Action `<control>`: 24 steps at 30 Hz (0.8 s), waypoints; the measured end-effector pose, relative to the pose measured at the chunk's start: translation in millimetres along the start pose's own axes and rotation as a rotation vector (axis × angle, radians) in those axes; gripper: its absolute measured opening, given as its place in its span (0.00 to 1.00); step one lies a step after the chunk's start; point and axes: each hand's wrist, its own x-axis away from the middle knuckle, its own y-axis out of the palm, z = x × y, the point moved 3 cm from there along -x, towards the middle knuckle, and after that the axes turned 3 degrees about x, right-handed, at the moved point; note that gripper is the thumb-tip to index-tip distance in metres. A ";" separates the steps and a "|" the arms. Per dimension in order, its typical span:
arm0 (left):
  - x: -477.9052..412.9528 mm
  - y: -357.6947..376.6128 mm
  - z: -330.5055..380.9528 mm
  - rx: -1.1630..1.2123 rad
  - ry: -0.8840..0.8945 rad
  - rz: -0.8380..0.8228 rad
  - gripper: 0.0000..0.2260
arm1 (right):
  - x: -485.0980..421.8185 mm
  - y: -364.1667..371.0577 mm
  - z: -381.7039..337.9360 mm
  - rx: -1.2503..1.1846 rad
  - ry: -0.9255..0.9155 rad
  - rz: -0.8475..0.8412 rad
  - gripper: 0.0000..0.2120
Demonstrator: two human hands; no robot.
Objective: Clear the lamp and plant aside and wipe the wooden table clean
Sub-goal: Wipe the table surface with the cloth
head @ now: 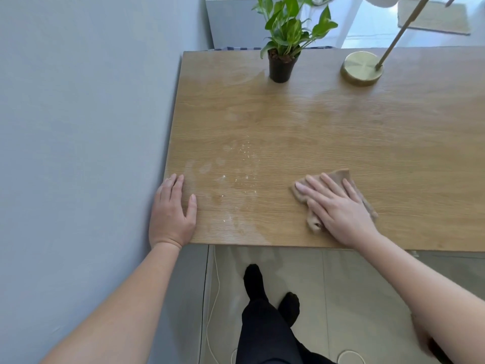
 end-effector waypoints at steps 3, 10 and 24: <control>0.5 0.5 -0.8 0.001 -0.001 -0.010 0.28 | -39.3 4.6 -39.4 -0.053 0.220 0.067 0.24; -0.5 1.0 -1.7 0.003 -0.017 -0.020 0.27 | 17.6 18.4 -35.0 0.097 -0.254 -0.059 0.23; -0.4 0.1 -3.1 0.016 -0.031 -0.034 0.28 | -50.9 5.9 -64.9 0.031 -0.121 -0.005 0.24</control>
